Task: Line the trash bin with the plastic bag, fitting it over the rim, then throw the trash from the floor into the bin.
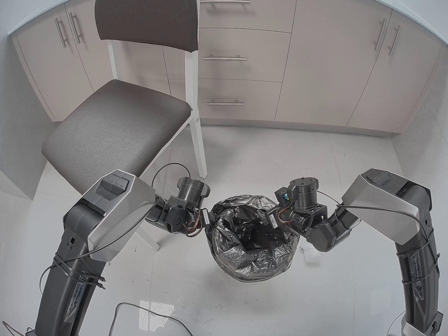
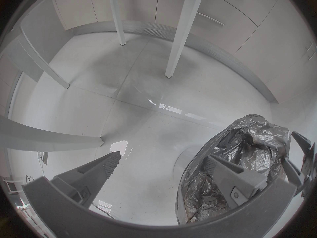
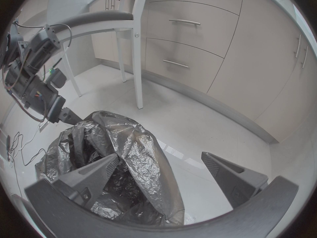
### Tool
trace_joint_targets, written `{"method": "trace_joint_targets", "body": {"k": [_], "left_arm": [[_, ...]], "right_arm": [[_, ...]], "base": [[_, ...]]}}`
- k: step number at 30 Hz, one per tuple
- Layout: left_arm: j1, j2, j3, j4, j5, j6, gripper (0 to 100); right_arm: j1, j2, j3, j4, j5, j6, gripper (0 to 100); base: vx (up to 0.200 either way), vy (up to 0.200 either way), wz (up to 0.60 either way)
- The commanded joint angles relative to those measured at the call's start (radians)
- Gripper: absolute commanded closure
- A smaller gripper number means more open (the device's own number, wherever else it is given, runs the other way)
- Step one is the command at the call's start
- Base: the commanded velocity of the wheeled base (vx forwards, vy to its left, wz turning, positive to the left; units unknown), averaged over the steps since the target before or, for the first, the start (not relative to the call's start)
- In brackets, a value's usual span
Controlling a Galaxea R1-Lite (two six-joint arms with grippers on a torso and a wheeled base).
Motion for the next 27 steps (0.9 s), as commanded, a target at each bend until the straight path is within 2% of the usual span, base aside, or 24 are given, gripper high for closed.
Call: {"method": "trace_joint_targets", "body": {"k": [1, 5, 27], "left_arm": [[0.000, 0.000, 0.000, -0.001, 0.000, 0.000, 0], [0.000, 0.000, 0.000, 0.000, 0.000, 0.000, 0], [-0.002, 0.000, 0.000, 0.000, 0.000, 0.001, 0]], "right_arm": [[-0.008, 0.028, -0.034, -0.008, -0.023, 0.004, 0], [-0.012, 0.028, -0.054, -0.011, -0.042, 0.007, 0], [-0.071, 0.090, -0.126, -0.008, -0.049, 0.007, 0]], "base": [[0.000, 0.000, 0.00], [0.000, 0.000, 0.00], [0.000, 0.000, 0.00]]}}
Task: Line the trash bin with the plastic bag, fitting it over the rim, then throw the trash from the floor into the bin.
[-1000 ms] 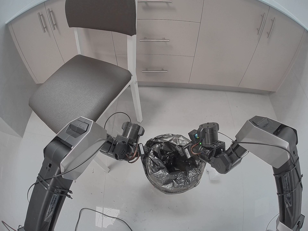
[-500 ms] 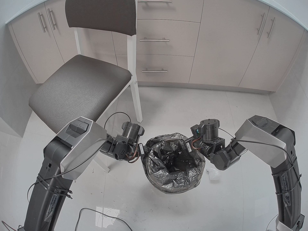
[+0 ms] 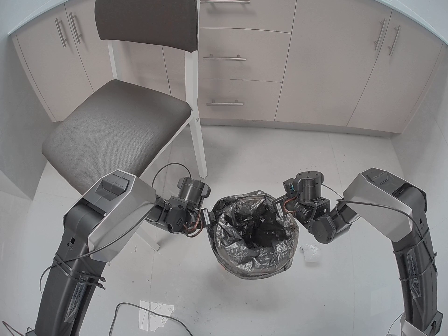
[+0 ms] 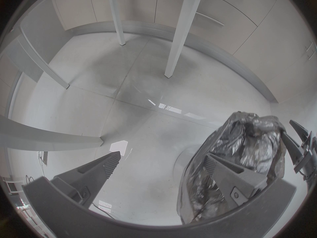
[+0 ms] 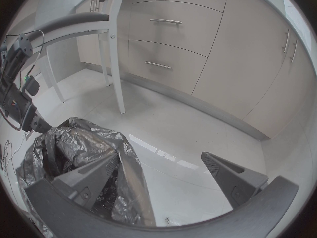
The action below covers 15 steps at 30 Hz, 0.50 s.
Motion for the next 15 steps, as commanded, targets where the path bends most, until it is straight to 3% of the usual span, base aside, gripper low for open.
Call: {"method": "trace_joint_targets", "body": {"k": [1, 15], "left_arm": [[-0.001, 0.000, 0.000, 0.000, 0.000, 0.000, 0], [-0.001, 0.000, 0.000, 0.000, 0.000, 0.000, 0]], "right_arm": [[-0.009, 0.030, -0.017, 0.004, -0.001, -0.001, 0], [-0.004, -0.001, 0.005, 0.001, -0.024, 0.003, 0]], "base": [[0.000, 0.000, 0.00], [0.000, 0.000, 0.00]]}}
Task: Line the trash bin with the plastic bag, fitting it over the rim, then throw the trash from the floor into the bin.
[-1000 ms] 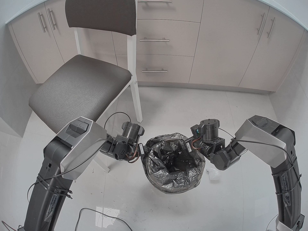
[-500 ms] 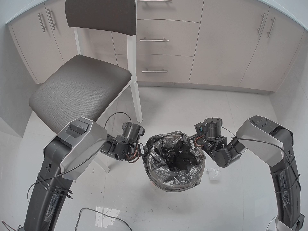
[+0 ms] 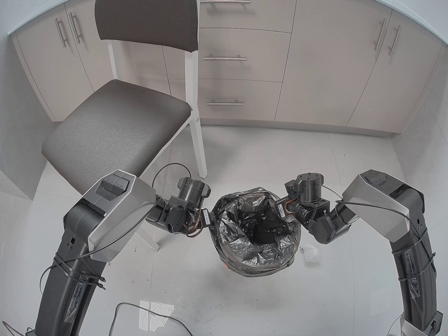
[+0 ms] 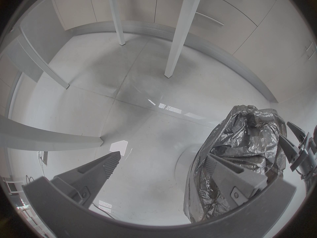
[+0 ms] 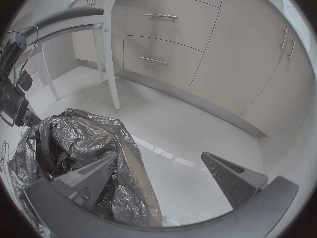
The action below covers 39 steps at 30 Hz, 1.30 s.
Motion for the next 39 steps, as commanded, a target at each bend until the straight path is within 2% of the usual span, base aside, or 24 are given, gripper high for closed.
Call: {"method": "trace_joint_targets", "body": {"k": [1, 13, 24, 39], "left_arm": [[0.001, 0.000, 0.000, 0.000, 0.000, 0.000, 0], [0.000, 0.000, 0.002, 0.000, -0.001, -0.002, 0], [0.000, 0.000, 0.003, 0.003, -0.001, 0.000, 0], [0.000, -0.023, 0.029, -0.003, -0.007, -0.005, 0]], "right_arm": [[0.011, -0.033, 0.030, 0.000, 0.001, 0.003, 0], [0.055, -0.116, 0.153, 0.008, 0.046, 0.032, 0], [-0.001, -0.114, 0.144, -0.001, 0.046, 0.055, 0], [-0.020, -0.100, 0.141, -0.015, 0.037, 0.055, 0]], "base": [[0.000, 0.000, 0.00], [0.000, 0.000, 0.00], [0.000, 0.000, 0.00], [0.000, 0.000, 0.00]]}}
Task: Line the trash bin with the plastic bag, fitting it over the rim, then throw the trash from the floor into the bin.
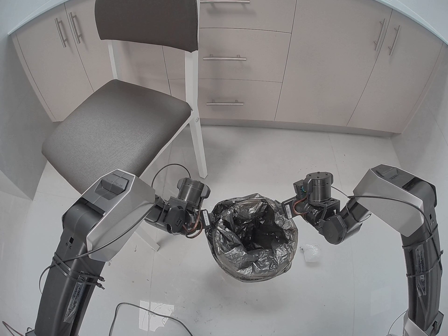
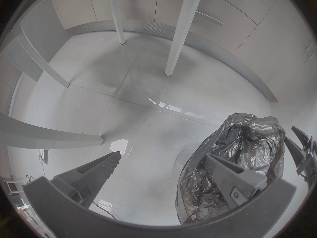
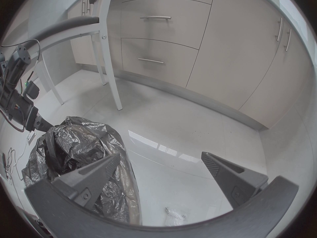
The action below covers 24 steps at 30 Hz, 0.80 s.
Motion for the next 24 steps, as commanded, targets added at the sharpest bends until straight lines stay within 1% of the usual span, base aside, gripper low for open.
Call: {"method": "trace_joint_targets", "body": {"k": [1, 3, 6, 10, 11, 12, 14, 17, 20, 21, 22, 24], "left_arm": [[0.000, -0.029, 0.030, -0.011, -0.013, -0.004, 0], [0.001, -0.048, 0.066, -0.044, -0.047, -0.005, 0], [0.001, -0.077, 0.146, -0.148, -0.113, -0.002, 0], [0.001, -0.104, 0.244, -0.288, -0.154, 0.008, 0], [0.001, -0.104, 0.246, -0.291, -0.155, 0.010, 0], [0.001, -0.106, 0.272, -0.327, -0.162, 0.031, 0], [0.001, -0.109, 0.287, -0.343, -0.169, 0.047, 0], [0.000, -0.143, 0.375, -0.410, -0.235, 0.079, 0], [0.000, -0.155, 0.454, -0.539, -0.303, 0.117, 0], [0.000, -0.155, 0.464, -0.558, -0.309, 0.122, 0], [0.000, -0.154, 0.488, -0.611, -0.317, 0.134, 0], [0.000, -0.152, 0.507, -0.642, -0.320, 0.140, 0]], "right_arm": [[0.000, -0.030, 0.019, -0.002, -0.001, 0.001, 0], [0.009, -0.058, 0.038, -0.002, -0.001, 0.001, 0], [0.014, -0.108, 0.050, -0.001, -0.001, -0.002, 0], [0.002, -0.135, 0.026, 0.011, -0.003, -0.004, 0], [0.000, -0.135, 0.026, 0.011, -0.003, -0.004, 0], [-0.011, -0.138, 0.022, 0.011, -0.003, -0.002, 0], [-0.018, -0.141, 0.026, 0.005, -0.003, -0.002, 0], [-0.031, -0.151, 0.036, 0.008, 0.000, 0.004, 0], [-0.034, -0.145, 0.058, 0.013, 0.008, 0.002, 0], [-0.032, -0.144, 0.062, 0.011, 0.010, 0.002, 0], [-0.025, -0.136, 0.082, 0.011, 0.011, 0.002, 0], [-0.012, -0.122, 0.115, 0.001, 0.020, 0.002, 0]], "base": [[0.000, 0.000, 0.00], [0.000, 0.000, 0.00], [0.000, 0.000, 0.00], [0.000, 0.000, 0.00], [0.000, 0.000, 0.00], [0.000, 0.000, 0.00], [0.000, 0.000, 0.00], [0.000, 0.000, 0.00], [0.000, 0.000, 0.00], [0.000, 0.000, 0.00], [0.000, 0.000, 0.00], [0.000, 0.000, 0.00]]}}
